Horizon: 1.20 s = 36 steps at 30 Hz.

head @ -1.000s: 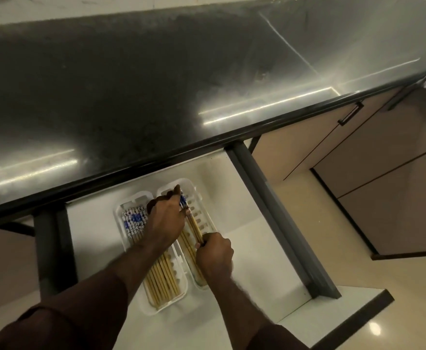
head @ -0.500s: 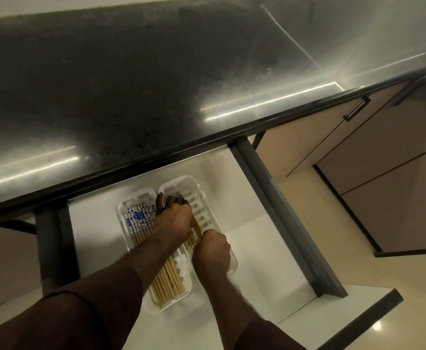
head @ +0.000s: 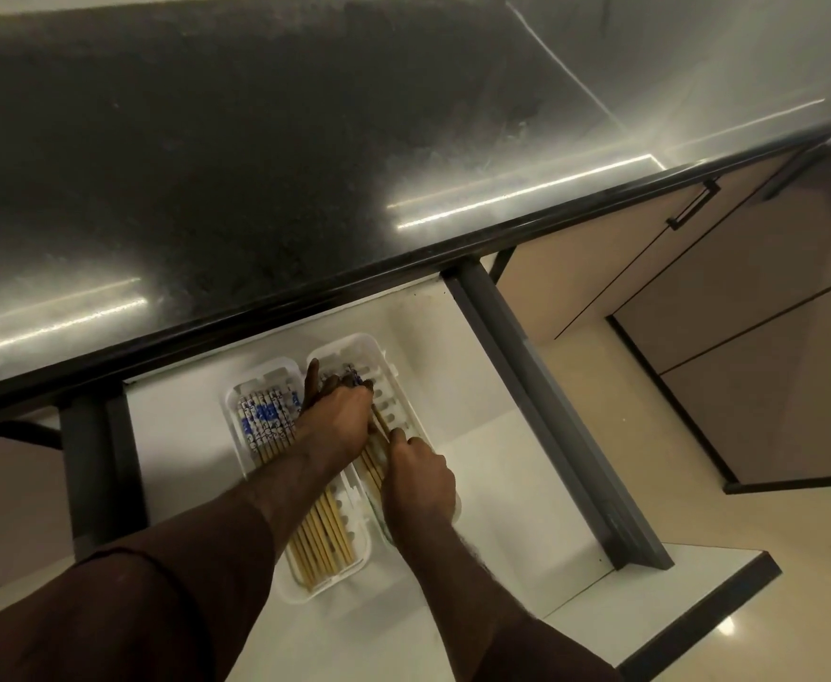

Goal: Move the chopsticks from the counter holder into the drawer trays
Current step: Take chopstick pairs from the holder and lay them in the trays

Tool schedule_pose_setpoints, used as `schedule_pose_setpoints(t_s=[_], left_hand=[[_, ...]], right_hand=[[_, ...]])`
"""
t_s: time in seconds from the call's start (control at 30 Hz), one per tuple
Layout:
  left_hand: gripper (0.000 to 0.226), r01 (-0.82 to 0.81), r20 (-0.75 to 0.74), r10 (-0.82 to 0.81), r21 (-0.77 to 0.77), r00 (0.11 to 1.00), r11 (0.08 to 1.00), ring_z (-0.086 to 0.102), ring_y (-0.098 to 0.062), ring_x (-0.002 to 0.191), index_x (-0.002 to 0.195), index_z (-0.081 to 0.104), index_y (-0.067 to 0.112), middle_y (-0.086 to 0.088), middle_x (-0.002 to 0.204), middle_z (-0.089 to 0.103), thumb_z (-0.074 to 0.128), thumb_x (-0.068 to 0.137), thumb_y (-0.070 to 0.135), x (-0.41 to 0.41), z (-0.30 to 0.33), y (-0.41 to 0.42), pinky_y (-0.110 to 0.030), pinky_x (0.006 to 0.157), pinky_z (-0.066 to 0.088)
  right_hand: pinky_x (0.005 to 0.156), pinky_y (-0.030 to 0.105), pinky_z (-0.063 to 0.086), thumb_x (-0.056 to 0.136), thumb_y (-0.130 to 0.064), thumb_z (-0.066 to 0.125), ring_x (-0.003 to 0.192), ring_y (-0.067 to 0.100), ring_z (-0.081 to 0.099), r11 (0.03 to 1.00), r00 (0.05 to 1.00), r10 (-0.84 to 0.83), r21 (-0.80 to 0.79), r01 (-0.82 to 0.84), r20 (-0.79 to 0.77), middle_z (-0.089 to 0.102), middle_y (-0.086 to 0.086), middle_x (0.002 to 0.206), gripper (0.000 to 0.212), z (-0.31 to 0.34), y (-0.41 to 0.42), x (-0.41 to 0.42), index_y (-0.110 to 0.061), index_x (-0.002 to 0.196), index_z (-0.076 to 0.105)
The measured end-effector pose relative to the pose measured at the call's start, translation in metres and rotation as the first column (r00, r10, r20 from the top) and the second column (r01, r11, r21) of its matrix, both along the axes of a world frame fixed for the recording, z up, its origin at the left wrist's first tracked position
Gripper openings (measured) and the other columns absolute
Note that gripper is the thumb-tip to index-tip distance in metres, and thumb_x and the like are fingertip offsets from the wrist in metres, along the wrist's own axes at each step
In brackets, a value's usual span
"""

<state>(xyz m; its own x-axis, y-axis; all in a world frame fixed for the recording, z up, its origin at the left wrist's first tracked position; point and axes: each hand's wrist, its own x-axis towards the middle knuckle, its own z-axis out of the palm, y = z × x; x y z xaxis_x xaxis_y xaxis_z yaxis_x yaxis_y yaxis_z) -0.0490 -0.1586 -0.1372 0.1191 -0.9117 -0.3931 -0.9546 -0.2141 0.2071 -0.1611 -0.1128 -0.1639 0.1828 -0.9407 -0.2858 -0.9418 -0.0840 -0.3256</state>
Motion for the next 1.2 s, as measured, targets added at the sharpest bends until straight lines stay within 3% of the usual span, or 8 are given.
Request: schedule_pose_setpoints(t_s=[0.07,0.17,0.27,0.5,0.77,0.87,1.07,1.2], left_hand=[[0.026,-0.010,-0.029,0.010,0.001,1.000,1.000,0.056,-0.021,0.117,0.116,0.057,0.020,-0.005,0.115,0.066,0.055,0.091,0.013,0.000,-0.001,-0.001,-0.050,0.117,0.018],[0.026,-0.001,-0.028,0.000,-0.040,1.000,0.999,0.059,-0.019,0.112,0.117,0.058,0.019,-0.003,0.111,0.067,0.054,0.092,0.012,0.000,-0.002,0.000,-0.047,0.116,0.018],[0.027,-0.004,-0.068,-0.001,-0.071,0.998,0.997,0.063,-0.020,0.107,0.117,0.059,0.017,-0.004,0.106,0.069,0.056,0.091,0.011,-0.002,0.000,0.000,-0.044,0.109,0.034],[0.017,0.039,-0.058,-0.039,-0.009,0.998,0.999,0.059,-0.022,0.107,0.103,0.060,0.016,-0.006,0.104,0.066,0.058,0.088,0.008,-0.004,-0.002,0.003,-0.045,0.106,0.039],[0.022,0.052,0.039,-0.052,0.004,0.998,0.999,0.055,-0.019,0.114,0.108,0.060,0.017,-0.005,0.110,0.066,0.051,0.090,0.008,-0.005,-0.002,0.000,-0.045,0.115,0.019],[0.018,0.059,0.042,-0.060,0.041,0.997,0.997,0.054,-0.023,0.116,0.105,0.060,0.016,-0.009,0.110,0.066,0.053,0.090,0.010,-0.005,-0.001,0.002,-0.047,0.113,0.025],[0.016,0.148,0.094,-0.144,-0.030,0.985,0.989,0.059,-0.020,0.109,0.101,0.060,0.019,-0.003,0.103,0.068,0.052,0.088,0.015,-0.003,0.007,0.004,-0.050,0.116,-0.010],[0.013,0.158,0.014,-0.158,-0.086,0.987,0.984,0.063,-0.016,0.096,0.097,0.064,0.016,0.000,0.100,0.070,0.053,0.091,0.017,-0.005,0.025,0.006,-0.046,0.117,0.010]], right_hand=[[0.076,0.037,0.058,0.085,-0.031,0.072,0.085,0.021,0.069,1.000,1.000,0.026,-0.002,-0.026,-0.017,0.069,0.003,0.105,0.045,0.000,0.001,-0.003,-0.018,0.125,0.056],[0.076,0.037,0.056,0.083,-0.034,0.074,0.085,0.021,0.069,0.999,0.999,0.044,0.003,-0.044,-0.022,0.069,0.003,0.107,0.048,0.001,0.002,-0.005,-0.018,0.125,0.056],[0.076,0.036,0.057,0.083,-0.033,0.074,0.086,0.020,0.068,0.998,0.998,0.057,-0.008,-0.058,-0.040,0.068,0.002,0.107,0.047,0.001,0.003,-0.005,-0.018,0.124,0.056],[0.074,0.036,0.057,0.084,-0.026,0.073,0.087,0.020,0.067,0.996,0.995,0.082,-0.037,-0.084,-0.049,0.068,0.004,0.107,0.046,-0.001,0.004,-0.005,-0.017,0.126,0.055],[0.083,0.038,0.056,0.086,-0.030,0.071,0.093,0.022,0.067,0.992,0.993,0.120,-0.032,-0.121,-0.012,0.069,0.005,0.111,0.041,-0.003,0.007,-0.006,-0.017,0.123,0.060],[0.082,0.037,0.056,0.086,-0.030,0.070,0.092,0.021,0.067,0.993,0.994,0.112,-0.045,-0.112,0.002,0.070,0.003,0.110,0.039,-0.001,0.008,-0.007,-0.018,0.122,0.060],[0.078,0.035,0.057,0.089,-0.028,0.068,0.086,0.019,0.067,0.996,0.996,0.071,-0.048,-0.069,0.053,0.069,0.002,0.105,0.032,0.013,0.007,-0.008,-0.020,0.118,0.061],[0.073,0.033,0.053,0.089,-0.018,0.063,0.085,0.022,0.066,0.997,0.997,0.030,-0.077,-0.024,0.078,0.069,0.004,0.106,0.033,0.033,-0.001,-0.012,-0.020,0.121,0.059]])
